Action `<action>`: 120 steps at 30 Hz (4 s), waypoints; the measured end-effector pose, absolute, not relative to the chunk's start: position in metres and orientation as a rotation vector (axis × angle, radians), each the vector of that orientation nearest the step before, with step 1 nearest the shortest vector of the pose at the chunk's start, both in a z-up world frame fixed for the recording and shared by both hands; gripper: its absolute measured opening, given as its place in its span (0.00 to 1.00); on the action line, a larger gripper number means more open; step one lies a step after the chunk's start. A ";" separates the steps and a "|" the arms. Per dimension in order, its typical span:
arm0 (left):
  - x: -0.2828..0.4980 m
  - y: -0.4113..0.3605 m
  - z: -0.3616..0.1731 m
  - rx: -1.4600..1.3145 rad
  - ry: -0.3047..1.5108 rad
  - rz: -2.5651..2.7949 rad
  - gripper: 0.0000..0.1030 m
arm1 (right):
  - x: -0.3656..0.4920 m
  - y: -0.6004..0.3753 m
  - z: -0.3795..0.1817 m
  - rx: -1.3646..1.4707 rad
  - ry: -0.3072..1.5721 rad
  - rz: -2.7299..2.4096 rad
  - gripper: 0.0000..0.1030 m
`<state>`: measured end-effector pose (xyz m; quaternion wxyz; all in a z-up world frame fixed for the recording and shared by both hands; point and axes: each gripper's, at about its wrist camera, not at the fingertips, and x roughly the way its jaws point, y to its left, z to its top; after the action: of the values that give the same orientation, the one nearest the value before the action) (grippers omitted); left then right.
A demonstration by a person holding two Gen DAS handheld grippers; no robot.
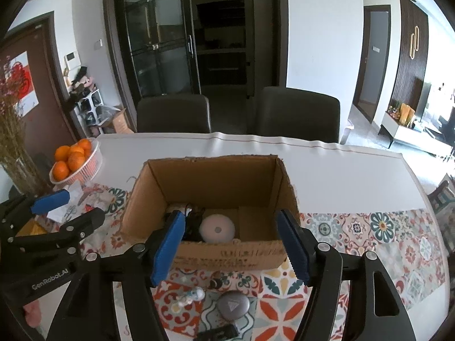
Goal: Organize rigid objects
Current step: 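Withdraw both open tools from the box toward the remaining items, then grasp the white square charger with the left tool while the right tool grasps the grey dome speaker, then lift and carry the white charger and grey speaker over the box with both tools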
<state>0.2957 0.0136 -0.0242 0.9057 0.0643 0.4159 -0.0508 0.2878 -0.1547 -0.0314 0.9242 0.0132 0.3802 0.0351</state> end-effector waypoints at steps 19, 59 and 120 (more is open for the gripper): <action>0.243 0.032 -0.071 -0.007 0.936 -0.019 0.66 | 0.246 -0.150 -0.061 -0.001 0.777 0.086 0.70; 0.264 0.042 -0.201 -0.106 1.198 0.115 0.66 | 0.263 -0.156 -0.197 0.080 1.146 -0.005 0.70; 0.264 0.030 -0.209 -0.065 1.176 0.037 0.54 | 0.252 -0.155 -0.244 0.103 1.139 0.040 0.55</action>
<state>0.2639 0.0300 -0.2086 0.8314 -0.0307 0.5546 0.0175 0.2521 -0.1545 -0.2438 0.8406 0.0488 0.5391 0.0191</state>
